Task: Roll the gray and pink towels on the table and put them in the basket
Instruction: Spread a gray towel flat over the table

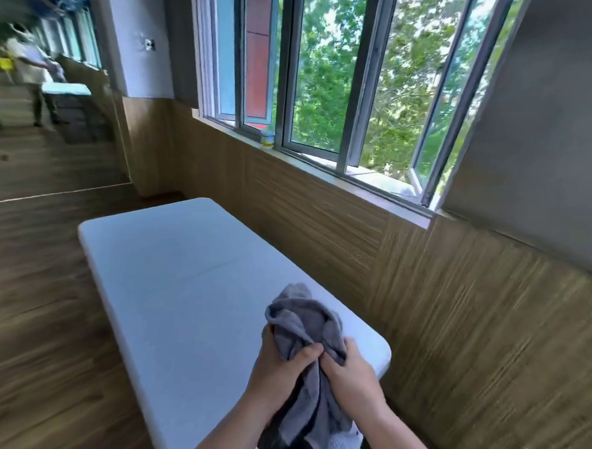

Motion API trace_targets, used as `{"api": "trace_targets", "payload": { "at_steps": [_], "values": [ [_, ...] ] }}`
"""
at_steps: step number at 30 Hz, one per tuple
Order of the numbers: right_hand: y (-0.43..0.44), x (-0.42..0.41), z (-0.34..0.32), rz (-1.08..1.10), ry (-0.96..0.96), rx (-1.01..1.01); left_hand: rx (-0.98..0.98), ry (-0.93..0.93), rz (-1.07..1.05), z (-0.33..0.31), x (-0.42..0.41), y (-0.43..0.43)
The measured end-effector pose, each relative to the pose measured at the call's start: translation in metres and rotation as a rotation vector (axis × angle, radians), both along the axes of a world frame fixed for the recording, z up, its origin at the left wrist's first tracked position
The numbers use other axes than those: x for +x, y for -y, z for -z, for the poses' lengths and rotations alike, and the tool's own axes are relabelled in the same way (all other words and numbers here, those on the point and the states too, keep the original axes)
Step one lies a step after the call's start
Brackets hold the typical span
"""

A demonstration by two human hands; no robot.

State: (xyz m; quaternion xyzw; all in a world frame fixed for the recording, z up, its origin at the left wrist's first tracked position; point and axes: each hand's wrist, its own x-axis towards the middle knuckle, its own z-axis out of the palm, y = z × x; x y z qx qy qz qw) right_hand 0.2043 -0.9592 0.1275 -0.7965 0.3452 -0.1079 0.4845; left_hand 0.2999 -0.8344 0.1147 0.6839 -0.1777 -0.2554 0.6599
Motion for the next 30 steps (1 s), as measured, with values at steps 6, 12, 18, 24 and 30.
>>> {"api": "trace_targets", "payload": {
  "at_steps": [6,12,18,24,30],
  "values": [
    [0.022,0.054,0.013,-0.119,-0.038,-0.003,0.096,-0.024,-0.188,0.013,0.036,0.019],
    [0.038,0.122,0.029,-0.251,-0.136,-0.144,0.135,-0.112,-0.323,0.042,0.092,0.016],
    [0.091,0.165,0.059,-0.405,-0.439,-0.552,0.429,-0.163,-0.221,0.081,0.122,0.004],
    [0.115,0.194,0.073,-0.531,-0.41,-0.536,0.707,-0.033,-0.463,0.09,0.131,-0.003],
    [0.122,0.221,0.1,-0.729,-0.348,-0.381,0.773,-0.025,-0.295,0.073,0.11,0.036]
  ]
}}
